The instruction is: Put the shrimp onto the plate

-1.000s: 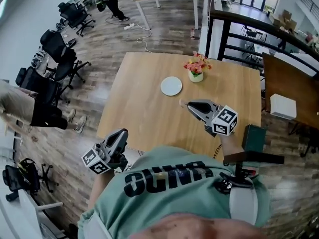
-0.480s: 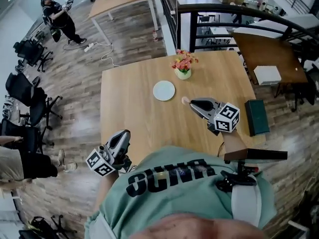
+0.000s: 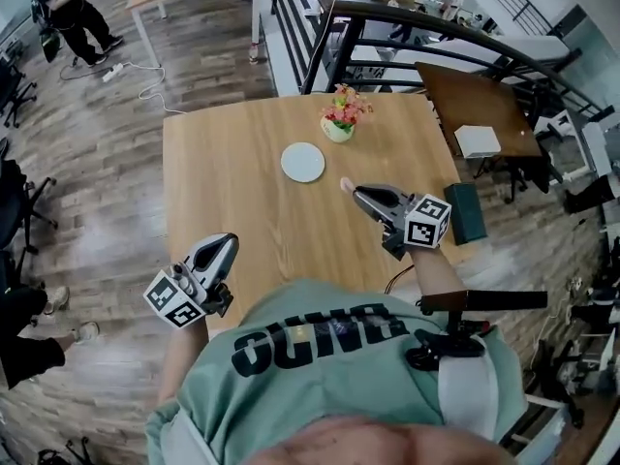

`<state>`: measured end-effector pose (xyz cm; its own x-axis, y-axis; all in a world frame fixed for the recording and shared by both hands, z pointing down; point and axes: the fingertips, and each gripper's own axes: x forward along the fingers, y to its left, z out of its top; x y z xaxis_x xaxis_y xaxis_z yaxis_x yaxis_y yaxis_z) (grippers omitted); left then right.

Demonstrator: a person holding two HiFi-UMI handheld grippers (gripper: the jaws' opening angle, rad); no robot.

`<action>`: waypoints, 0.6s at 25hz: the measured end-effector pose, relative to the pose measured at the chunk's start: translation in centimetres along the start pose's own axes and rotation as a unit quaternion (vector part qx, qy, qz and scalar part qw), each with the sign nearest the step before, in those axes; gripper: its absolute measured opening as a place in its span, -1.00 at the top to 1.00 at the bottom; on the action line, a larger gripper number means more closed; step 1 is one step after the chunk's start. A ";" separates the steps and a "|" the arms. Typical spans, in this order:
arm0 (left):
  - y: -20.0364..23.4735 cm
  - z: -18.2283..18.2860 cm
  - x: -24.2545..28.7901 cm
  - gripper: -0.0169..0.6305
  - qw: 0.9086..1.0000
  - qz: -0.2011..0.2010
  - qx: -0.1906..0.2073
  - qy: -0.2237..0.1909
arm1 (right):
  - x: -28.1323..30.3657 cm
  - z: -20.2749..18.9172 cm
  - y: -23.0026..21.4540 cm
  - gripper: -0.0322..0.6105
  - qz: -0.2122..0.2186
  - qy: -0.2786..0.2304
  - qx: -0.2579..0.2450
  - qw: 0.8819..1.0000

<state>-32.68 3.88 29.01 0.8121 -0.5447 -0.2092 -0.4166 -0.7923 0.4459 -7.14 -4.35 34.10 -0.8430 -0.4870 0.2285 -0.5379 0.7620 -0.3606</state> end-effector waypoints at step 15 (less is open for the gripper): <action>0.6 -6.2 13.1 0.96 0.997 0.066 -0.022 0.040 | -2.0 -0.5 -11.4 0.78 0.062 -0.009 -0.022 0.998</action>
<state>-19.75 -2.01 31.91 0.7816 -0.6190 -0.0772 -0.5057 -0.7012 0.5025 0.71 -11.89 38.21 -0.9031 -0.3952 0.1679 -0.4294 0.8349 -0.3443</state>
